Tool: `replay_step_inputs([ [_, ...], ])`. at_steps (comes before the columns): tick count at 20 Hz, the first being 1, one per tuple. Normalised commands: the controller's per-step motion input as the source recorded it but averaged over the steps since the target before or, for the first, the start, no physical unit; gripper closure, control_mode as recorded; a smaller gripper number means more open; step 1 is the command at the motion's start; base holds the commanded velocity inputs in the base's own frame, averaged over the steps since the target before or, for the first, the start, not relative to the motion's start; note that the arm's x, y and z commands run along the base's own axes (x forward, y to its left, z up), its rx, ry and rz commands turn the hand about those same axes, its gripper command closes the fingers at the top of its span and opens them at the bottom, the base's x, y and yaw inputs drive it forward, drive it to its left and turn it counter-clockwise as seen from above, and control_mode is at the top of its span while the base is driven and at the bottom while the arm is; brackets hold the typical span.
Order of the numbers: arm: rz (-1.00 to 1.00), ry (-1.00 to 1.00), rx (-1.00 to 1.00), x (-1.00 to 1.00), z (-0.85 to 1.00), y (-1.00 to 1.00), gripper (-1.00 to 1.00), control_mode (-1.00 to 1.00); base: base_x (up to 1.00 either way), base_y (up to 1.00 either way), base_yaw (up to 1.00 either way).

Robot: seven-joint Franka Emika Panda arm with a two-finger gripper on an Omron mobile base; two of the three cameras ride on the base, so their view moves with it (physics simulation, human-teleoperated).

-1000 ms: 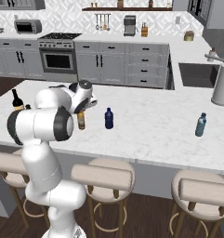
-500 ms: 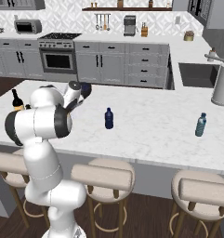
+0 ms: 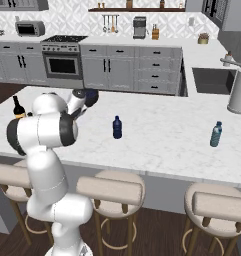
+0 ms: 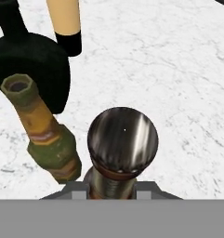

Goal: Move the plastic bottles in the middle to the plastics group, and the glass bottles in the middle to the glass group.

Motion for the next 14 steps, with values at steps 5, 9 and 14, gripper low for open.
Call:
replay_step_inputs([
  [5, 0.03, 0.0, 0.0, 0.0, -0.38, 0.01, 1.0, -1.0, 0.0, 0.0, 0.0],
  [9, 0.02, 0.0, 0.0, 0.0, -0.25, 0.03, 1.0, -1.0, 0.0, 0.0, 0.0],
  [14, 0.01, 0.0, 0.0, 0.0, -0.08, 0.0, 1.0, -1.0, 0.0, 0.0, 0.0],
])
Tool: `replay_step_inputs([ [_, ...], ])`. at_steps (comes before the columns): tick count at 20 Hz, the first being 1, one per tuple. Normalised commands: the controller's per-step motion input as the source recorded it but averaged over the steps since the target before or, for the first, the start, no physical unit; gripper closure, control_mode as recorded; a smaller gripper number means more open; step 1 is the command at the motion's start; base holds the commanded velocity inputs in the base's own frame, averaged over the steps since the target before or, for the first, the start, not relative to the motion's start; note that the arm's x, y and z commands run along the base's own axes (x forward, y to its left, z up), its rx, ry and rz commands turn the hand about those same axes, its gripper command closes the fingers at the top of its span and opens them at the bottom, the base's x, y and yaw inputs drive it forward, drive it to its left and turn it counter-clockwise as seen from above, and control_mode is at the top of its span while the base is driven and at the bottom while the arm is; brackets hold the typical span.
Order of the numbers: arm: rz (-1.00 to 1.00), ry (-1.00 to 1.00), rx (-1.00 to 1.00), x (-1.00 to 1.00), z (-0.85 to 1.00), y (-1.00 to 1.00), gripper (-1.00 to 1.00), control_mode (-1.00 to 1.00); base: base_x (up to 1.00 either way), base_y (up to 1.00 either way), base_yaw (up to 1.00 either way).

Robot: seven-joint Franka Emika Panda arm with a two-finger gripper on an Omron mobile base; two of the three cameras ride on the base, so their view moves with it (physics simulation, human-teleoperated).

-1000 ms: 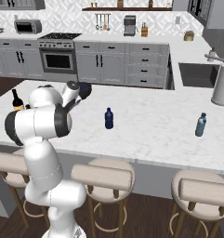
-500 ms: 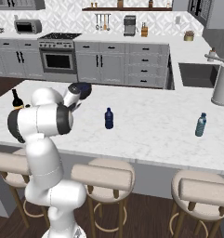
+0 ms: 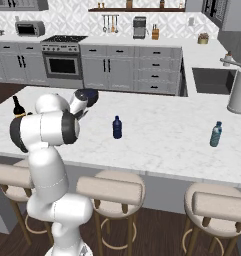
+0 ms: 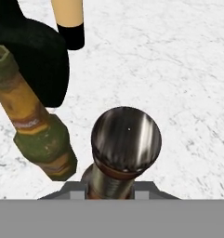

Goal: Move the plastic bottles in the middle to the plastics group, and the glass bottles in the middle to the glass group.

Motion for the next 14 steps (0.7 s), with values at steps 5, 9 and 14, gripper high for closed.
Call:
replay_step_inputs([
  [5, 0.0, 0.0, 0.0, 0.0, 0.0, 0.0, -1.0, -1.0, 0.0, 0.0, 0.0],
  [9, 0.0, -0.01, 0.0, -0.01, 0.0, 0.0, -1.0, -1.0, 0.0, 0.0, 0.0],
  [14, 0.0, -0.03, 0.0, -0.1, 0.13, 0.0, -1.0, -1.0, 0.0, 0.0, 0.0],
])
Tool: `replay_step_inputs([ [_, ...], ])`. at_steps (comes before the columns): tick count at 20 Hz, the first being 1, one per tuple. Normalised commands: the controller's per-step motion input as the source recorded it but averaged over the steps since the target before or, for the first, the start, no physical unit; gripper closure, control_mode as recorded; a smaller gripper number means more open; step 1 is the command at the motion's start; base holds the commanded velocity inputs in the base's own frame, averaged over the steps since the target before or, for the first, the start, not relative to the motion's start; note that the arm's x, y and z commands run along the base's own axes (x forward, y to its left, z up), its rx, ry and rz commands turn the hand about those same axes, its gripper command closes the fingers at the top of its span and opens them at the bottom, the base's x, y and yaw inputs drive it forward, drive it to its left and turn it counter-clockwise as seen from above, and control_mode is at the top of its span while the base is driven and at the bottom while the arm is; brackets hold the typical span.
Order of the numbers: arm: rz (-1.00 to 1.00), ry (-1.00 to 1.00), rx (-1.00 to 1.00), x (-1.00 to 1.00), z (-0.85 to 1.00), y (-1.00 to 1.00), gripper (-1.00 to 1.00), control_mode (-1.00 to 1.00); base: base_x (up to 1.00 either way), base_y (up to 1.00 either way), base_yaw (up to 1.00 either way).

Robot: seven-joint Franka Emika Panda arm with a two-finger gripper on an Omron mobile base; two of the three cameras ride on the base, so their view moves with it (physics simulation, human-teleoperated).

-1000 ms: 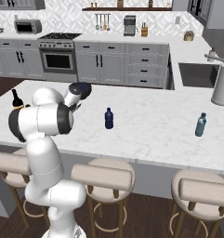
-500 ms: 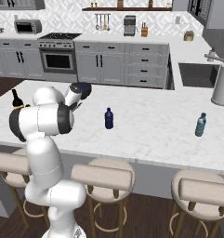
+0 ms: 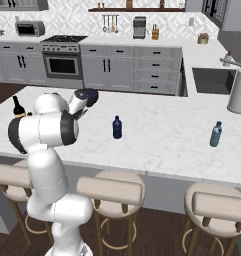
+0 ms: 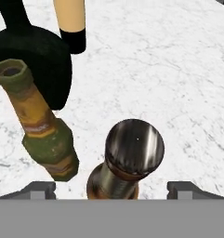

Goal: Move the plastic bottles in the middle to the plastics group, and the glass bottles in the middle to the glass group.

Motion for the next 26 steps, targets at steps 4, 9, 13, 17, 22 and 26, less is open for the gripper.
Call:
replay_step_inputs([
  [4, 0.0, 0.0, 0.0, -0.24, 0.29, -0.04, -1.0, -1.0, 0.0, 0.0, 0.0],
  [9, 0.0, 0.0, 0.0, -0.45, 0.34, -0.34, -1.0, -1.0, 0.0, 0.0, 0.0],
  [13, -0.03, 0.03, 0.0, -0.45, 0.32, -0.58, -1.0, -1.0, 0.0, 0.0, 0.0],
  [17, -0.08, 0.04, 0.0, -0.26, 0.39, -0.66, -1.0, -1.0, 0.0, 0.0, 0.0],
  [22, -0.13, 0.15, 0.0, -0.05, 0.38, -0.83, -1.0, -1.0, 0.0, 0.0, 0.0],
  [26, -0.31, 0.28, -0.03, 0.32, 0.23, -0.84, -1.0, -1.0, 0.0, 0.0, 0.0],
])
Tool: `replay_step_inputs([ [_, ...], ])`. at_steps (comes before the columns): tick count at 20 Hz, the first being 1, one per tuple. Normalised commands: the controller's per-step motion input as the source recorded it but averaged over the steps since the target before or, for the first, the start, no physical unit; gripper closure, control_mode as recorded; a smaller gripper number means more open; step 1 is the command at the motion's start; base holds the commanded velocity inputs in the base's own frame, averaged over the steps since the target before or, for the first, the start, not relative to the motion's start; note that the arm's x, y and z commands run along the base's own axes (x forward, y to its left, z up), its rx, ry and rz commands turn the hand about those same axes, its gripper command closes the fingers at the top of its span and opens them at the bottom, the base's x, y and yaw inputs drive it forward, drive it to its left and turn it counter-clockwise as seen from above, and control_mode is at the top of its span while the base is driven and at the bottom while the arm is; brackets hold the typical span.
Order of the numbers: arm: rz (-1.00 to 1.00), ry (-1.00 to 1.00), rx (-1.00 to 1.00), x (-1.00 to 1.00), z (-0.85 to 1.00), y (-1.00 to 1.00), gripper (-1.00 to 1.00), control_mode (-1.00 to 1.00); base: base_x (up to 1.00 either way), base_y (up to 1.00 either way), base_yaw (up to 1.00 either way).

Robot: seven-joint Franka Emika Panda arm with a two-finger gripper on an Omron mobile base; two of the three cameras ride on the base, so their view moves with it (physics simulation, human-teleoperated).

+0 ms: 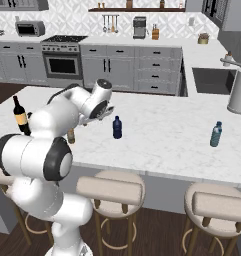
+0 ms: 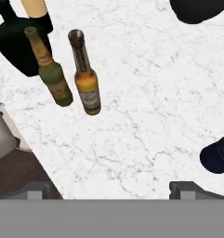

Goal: Move the plastic bottles in the middle to the plastics group, and the glass bottles in the middle to the glass group.

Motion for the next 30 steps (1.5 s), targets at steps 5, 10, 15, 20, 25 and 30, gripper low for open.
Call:
replay_step_inputs([
  [5, -0.45, 0.2, -0.11, 0.54, 0.0, -0.43, -1.0, -1.0, 0.0, 0.0, 0.0],
  [10, -0.28, -0.02, -0.02, 0.36, -0.43, -0.2, -1.0, -1.0, 0.0, 0.0, 0.0],
  [15, -0.17, -0.05, -0.03, 0.6, -0.33, -0.13, -1.0, -1.0, 0.0, 0.0, 0.0],
  [20, -0.21, 0.0, -0.04, 0.35, 0.0, -0.34, -1.0, -1.0, 0.0, 0.0, 0.0],
  [25, -0.12, 0.0, 0.0, 0.43, -0.15, -0.08, -1.0, -1.0, 0.0, 0.0, 0.0],
  [30, -0.03, 0.0, 0.0, 0.43, -0.32, 0.0, -1.0, -1.0, 0.0, 0.0, 0.0],
])
